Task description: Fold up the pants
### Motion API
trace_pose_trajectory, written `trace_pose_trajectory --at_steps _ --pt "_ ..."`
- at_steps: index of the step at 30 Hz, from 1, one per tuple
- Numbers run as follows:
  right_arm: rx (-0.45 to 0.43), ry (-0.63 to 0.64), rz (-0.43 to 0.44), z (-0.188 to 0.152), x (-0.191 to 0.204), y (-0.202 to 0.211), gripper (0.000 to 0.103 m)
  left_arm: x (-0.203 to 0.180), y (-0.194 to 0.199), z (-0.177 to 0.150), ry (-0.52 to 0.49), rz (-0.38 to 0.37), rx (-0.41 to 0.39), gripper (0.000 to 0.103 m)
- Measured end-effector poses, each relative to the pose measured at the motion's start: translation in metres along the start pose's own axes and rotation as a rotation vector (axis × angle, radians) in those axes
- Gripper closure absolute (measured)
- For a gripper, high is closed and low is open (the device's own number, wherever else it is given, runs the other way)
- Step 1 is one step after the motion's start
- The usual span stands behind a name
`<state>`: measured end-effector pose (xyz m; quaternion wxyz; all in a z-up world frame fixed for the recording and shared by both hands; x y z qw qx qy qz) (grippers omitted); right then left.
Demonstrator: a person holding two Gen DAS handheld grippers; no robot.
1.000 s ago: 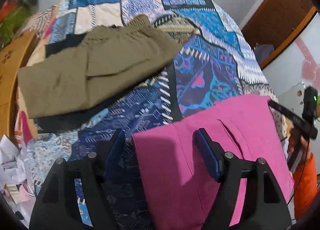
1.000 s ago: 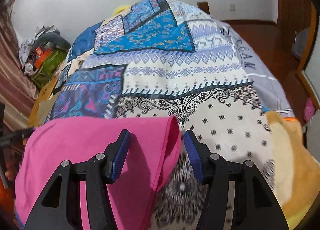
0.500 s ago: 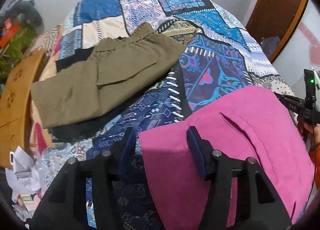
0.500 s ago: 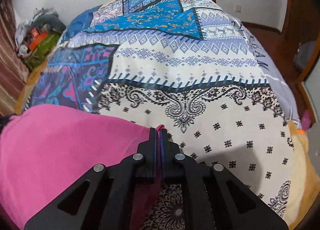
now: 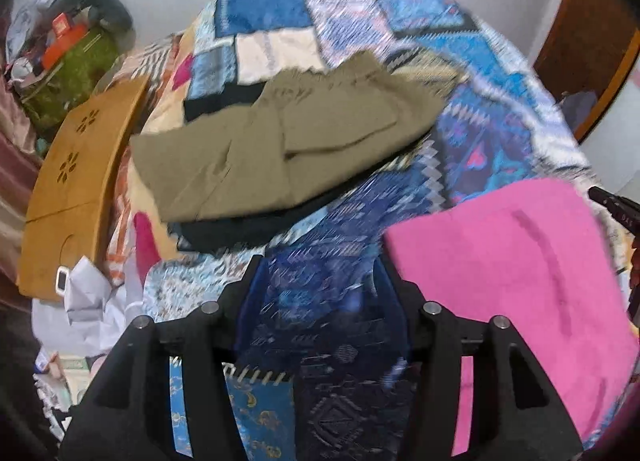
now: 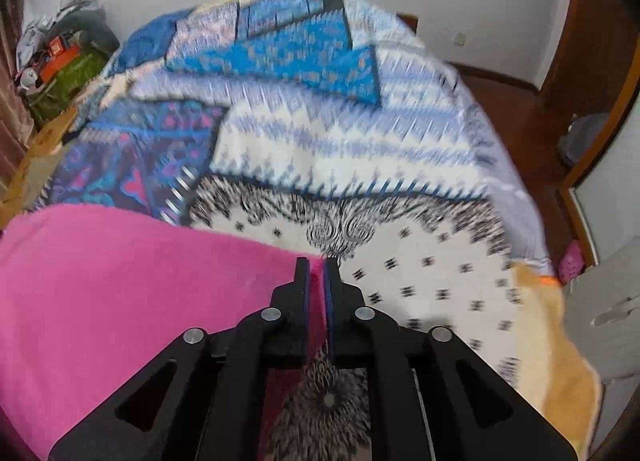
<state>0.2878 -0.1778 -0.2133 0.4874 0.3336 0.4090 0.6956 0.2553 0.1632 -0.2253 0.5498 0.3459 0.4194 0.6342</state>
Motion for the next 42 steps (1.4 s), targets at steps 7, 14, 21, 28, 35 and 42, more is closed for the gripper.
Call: trace_pose_trajectory --at_steps 7,14,21,28,35,42 --pt "-0.151 0.069 0.075 0.012 0.034 0.081 0.049 -0.055 0.039 0.022 -0.120 -0.093 -0.096 0.036" --pt "-0.159 0.163 0.220 0.014 0.095 0.092 0.033 -0.095 0.043 0.037 -0.199 -0.188 -0.084 0.027" --pt "-0.030 0.235 0.282 0.013 0.137 0.050 0.030 -0.115 0.009 0.039 -0.244 -0.199 0.014 0.026" --pt "0.092 0.288 0.273 -0.007 0.145 0.010 0.026 -0.117 -0.031 0.023 -0.289 -0.144 0.068 0.008" --pt "0.115 0.297 0.286 -0.025 0.136 0.019 0.023 -0.110 -0.021 0.011 -0.291 -0.139 0.047 0.007" --pt "0.099 0.235 0.281 -0.051 0.121 0.035 0.022 -0.101 0.000 -0.015 -0.325 -0.108 0.024 0.007"
Point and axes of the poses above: each gripper's, at about its wrist camera, not at the fingertips, and y roughly against the way its jaws point, x to its left, z to its top, the point moved 3 cm from there along -y, roughly the way its jaws point, and after that the axes turned 6 degrees about x, right-handed, at the moved point
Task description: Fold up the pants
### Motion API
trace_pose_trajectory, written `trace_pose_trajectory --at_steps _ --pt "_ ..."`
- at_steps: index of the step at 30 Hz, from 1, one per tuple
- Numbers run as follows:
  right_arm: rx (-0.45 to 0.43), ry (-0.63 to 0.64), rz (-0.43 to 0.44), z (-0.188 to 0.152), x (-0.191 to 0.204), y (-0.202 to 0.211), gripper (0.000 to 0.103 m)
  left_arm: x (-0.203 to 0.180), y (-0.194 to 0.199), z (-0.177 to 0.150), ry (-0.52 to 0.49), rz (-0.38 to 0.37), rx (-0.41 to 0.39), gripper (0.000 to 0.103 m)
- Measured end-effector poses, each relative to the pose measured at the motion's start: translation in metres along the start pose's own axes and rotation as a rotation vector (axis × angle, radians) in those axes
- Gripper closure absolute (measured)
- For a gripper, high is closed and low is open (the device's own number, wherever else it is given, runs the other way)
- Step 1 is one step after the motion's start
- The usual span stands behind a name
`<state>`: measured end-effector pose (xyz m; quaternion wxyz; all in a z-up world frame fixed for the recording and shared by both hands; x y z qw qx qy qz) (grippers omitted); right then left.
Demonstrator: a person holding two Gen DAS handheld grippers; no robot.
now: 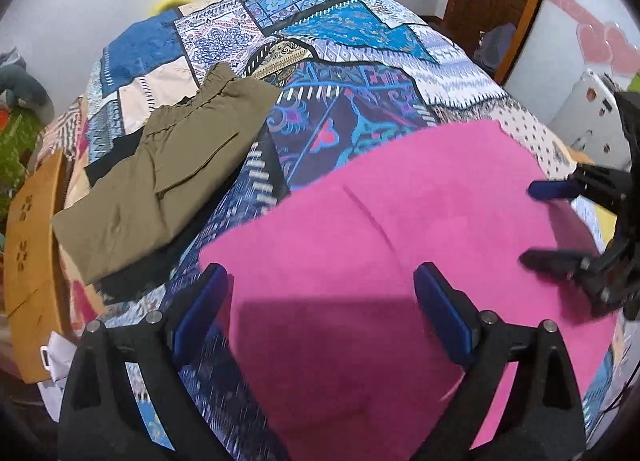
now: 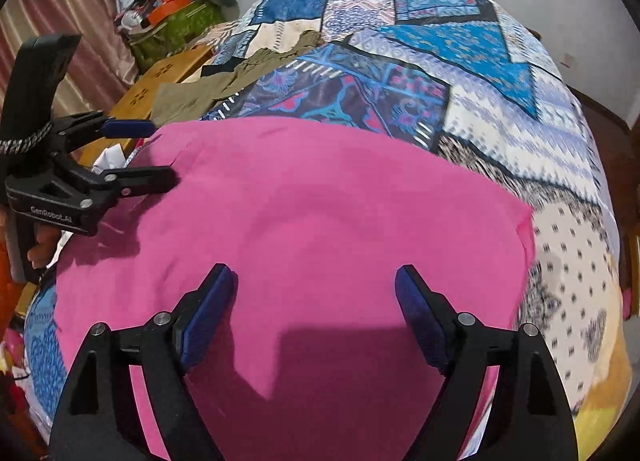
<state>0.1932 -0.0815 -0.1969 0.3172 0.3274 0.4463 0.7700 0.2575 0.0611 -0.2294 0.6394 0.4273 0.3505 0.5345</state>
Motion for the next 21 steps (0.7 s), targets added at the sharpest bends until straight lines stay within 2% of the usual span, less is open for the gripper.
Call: trace_pose_trajectory --at_steps 9,16,21 --pt "-0.014 -0.034 -0.042 -0.037 -0.001 0.022 0.022 0.005 0.022 -0.043 0.026 0.001 -0.012 0.007" --pt "-0.056 -0.126 -0.043 -0.065 -0.012 0.038 0.022 0.004 0.034 -0.067 0.039 0.014 -0.033 0.007" --pt "-0.081 -0.189 -0.033 -0.088 -0.017 0.047 0.022 0.012 0.042 -0.085 0.092 0.018 -0.051 0.007"
Point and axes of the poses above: each gripper's, at about its wrist camera, not at the fingertips, and y roughly against the way its jaws point, x to its left, z to its top, the point moved 3 cm from there along -y, roughly the way its jaws point, and after that the axes turned 6 degrees about x, right-handed, at the moved point
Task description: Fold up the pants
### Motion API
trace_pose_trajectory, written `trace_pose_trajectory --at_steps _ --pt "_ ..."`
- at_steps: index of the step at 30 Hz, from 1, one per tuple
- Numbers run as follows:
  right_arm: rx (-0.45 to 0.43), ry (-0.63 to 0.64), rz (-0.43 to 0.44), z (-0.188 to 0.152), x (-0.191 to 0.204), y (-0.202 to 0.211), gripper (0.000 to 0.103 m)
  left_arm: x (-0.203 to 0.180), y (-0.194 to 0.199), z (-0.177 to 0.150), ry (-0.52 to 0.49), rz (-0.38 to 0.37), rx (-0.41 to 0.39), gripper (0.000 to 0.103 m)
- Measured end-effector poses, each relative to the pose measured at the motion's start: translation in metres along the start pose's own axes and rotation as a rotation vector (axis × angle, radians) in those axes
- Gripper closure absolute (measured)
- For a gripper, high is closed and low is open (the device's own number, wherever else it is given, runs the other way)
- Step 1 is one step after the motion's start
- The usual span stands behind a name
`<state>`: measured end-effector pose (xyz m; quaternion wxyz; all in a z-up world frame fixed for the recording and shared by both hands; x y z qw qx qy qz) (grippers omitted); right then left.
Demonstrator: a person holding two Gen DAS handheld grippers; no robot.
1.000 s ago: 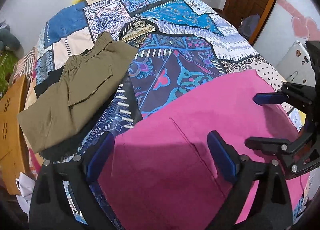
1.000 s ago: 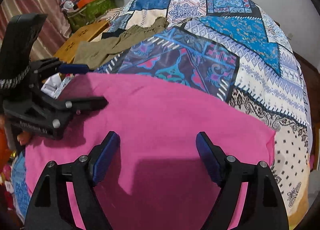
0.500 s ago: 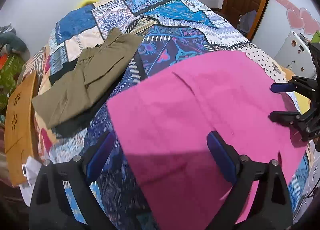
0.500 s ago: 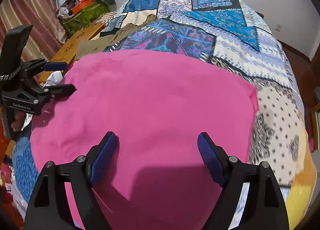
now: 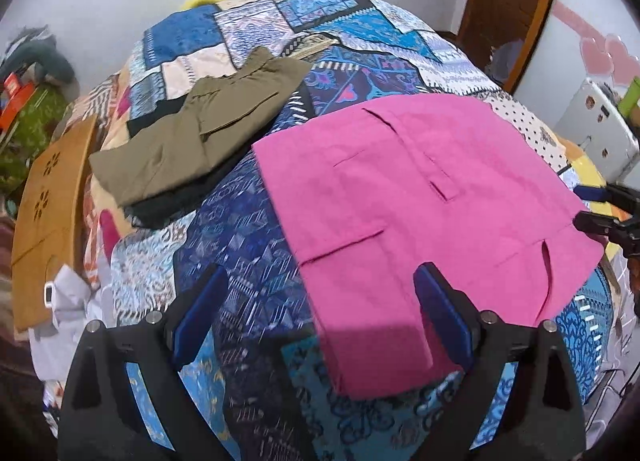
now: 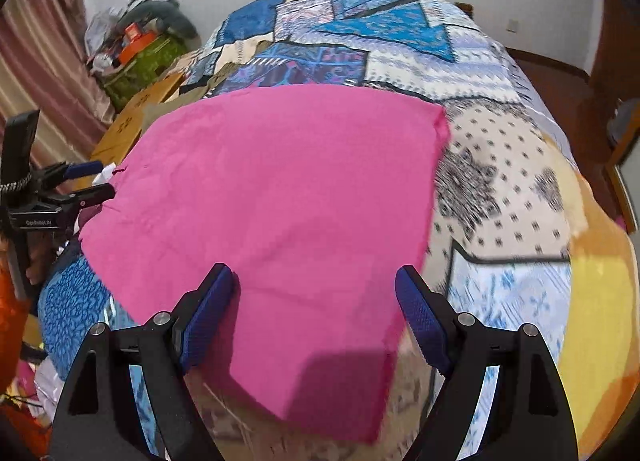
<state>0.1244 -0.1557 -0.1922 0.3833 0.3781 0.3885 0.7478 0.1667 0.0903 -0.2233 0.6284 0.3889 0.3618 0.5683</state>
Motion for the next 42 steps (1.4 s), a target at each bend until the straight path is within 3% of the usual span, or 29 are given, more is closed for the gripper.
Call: trace_pose_trajectory --at_steps 7,11,15,20,26,32,34,37,42 --pt "-0.025 -0.023 -0.059 -0.021 -0.009 0.015 0.022 0.017 0.016 -0.015 0.077 0.037 -0.018 0.008" --pt "-0.048 -0.019 -0.095 -0.020 -0.008 0.024 0.022 0.027 0.031 -0.017 0.155 0.012 -0.044 0.008" --pt "-0.115 -0.001 -0.078 -0.009 0.006 0.036 0.022 0.031 0.049 -0.014 0.268 -0.081 -0.081 0.008" --pt "-0.198 0.060 -0.017 0.011 0.043 0.041 0.022 0.019 0.049 -0.020 0.346 -0.224 -0.054 0.008" --pt "-0.163 0.142 0.013 0.020 0.078 0.010 0.022 -0.002 0.035 -0.036 0.357 -0.316 0.031 0.008" --pt "-0.078 0.177 -0.008 0.011 0.084 -0.017 0.022 -0.019 0.027 -0.055 0.355 -0.368 0.071 0.008" --pt "-0.083 0.186 -0.002 0.007 0.082 -0.019 0.022 -0.023 0.024 -0.054 0.348 -0.375 0.076 0.007" --pt "-0.080 0.189 0.006 0.005 0.081 -0.018 0.022 -0.023 0.016 -0.048 0.369 -0.442 0.087 0.001" --pt "-0.090 0.178 0.022 0.003 0.082 -0.020 0.021 -0.019 0.001 -0.033 0.412 -0.500 0.110 0.001"
Point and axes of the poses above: each gripper's, at about its wrist camera, not at the fingertips, and y roughly against the way its jaws point, x to its left, z to its top, the point moved 3 cm from there along -y, roughly the way its jaws point, and after that the axes turned 6 degrees about x, right-handed, at the moved point
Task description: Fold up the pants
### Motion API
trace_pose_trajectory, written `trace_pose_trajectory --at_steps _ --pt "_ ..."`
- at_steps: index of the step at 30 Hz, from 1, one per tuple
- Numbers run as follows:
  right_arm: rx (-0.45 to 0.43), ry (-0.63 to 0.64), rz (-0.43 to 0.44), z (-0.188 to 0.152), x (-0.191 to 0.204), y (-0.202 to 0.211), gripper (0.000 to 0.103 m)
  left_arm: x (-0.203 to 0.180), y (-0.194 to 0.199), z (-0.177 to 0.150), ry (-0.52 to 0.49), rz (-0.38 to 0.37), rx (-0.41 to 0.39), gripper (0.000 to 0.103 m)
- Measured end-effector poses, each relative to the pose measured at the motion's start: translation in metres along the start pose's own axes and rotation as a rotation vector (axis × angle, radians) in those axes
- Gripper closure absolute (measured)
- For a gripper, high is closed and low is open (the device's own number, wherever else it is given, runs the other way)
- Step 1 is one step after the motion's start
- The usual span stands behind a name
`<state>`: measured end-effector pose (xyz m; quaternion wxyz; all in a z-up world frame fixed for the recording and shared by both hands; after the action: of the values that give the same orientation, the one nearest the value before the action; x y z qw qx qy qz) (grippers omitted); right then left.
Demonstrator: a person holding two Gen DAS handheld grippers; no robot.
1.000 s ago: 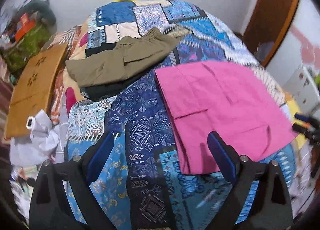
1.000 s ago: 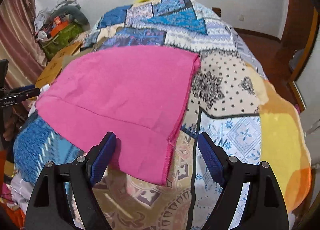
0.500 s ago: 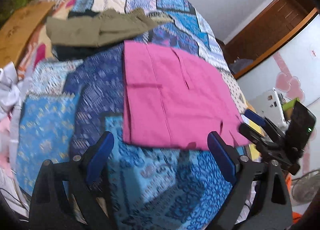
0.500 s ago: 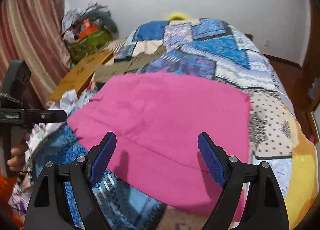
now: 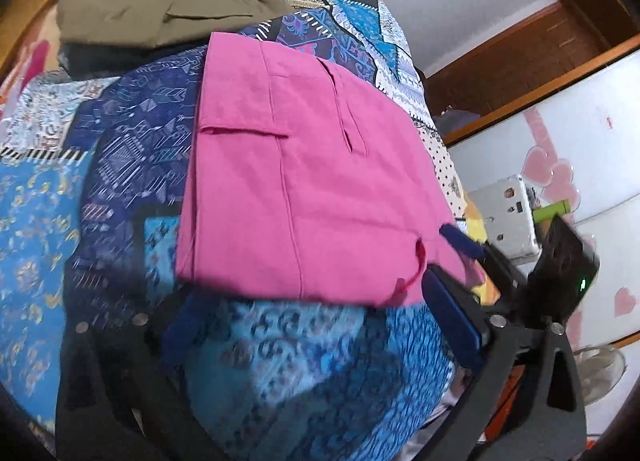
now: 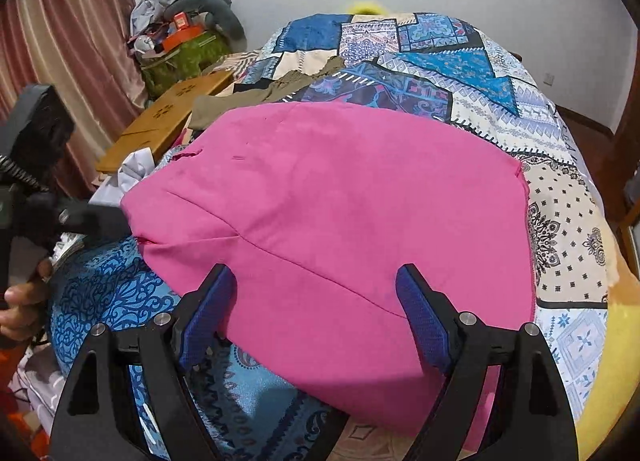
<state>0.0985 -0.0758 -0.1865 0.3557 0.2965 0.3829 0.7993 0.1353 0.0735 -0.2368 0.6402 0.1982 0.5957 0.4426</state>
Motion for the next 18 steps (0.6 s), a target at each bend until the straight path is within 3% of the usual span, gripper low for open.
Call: trace_pose_trajectory --at_steps 3,4,5,8,13,18 --pt "-0.006 -0.004 0.009 0.000 0.000 0.000 0.021 -0.002 -0.001 0.012 0.037 -0.026 0.008 0.003" --pt "-0.008 -0.005 0.011 -0.001 0.000 0.000 0.021 -0.003 0.000 0.015 0.043 -0.020 0.003 0.015" --pt "-0.010 -0.004 0.014 -0.001 0.000 0.000 0.021 -0.004 0.001 0.018 0.044 0.008 -0.005 0.035" --pt "-0.015 -0.007 0.019 -0.001 0.000 0.001 0.021 -0.010 0.003 0.023 0.021 0.126 -0.040 0.066" --pt "-0.022 -0.020 0.023 -0.002 -0.001 0.003 0.023 -0.016 0.017 0.023 -0.040 0.204 -0.121 0.079" --pt "-0.033 -0.069 0.015 -0.006 -0.010 0.012 0.024 -0.026 0.039 0.021 -0.172 0.405 -0.213 0.082"
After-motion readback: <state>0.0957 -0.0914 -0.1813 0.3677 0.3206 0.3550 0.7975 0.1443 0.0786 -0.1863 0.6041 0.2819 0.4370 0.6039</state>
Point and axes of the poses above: each gripper's, at about its wrist camera, not at the fingertips, and y roughly against the way its jaws point, x to its left, z to its top, the point moved 3 cm from there along -y, roughly the way its jaws point, and after that the axes turned 6 degrees about x, right-handed, at the moved point
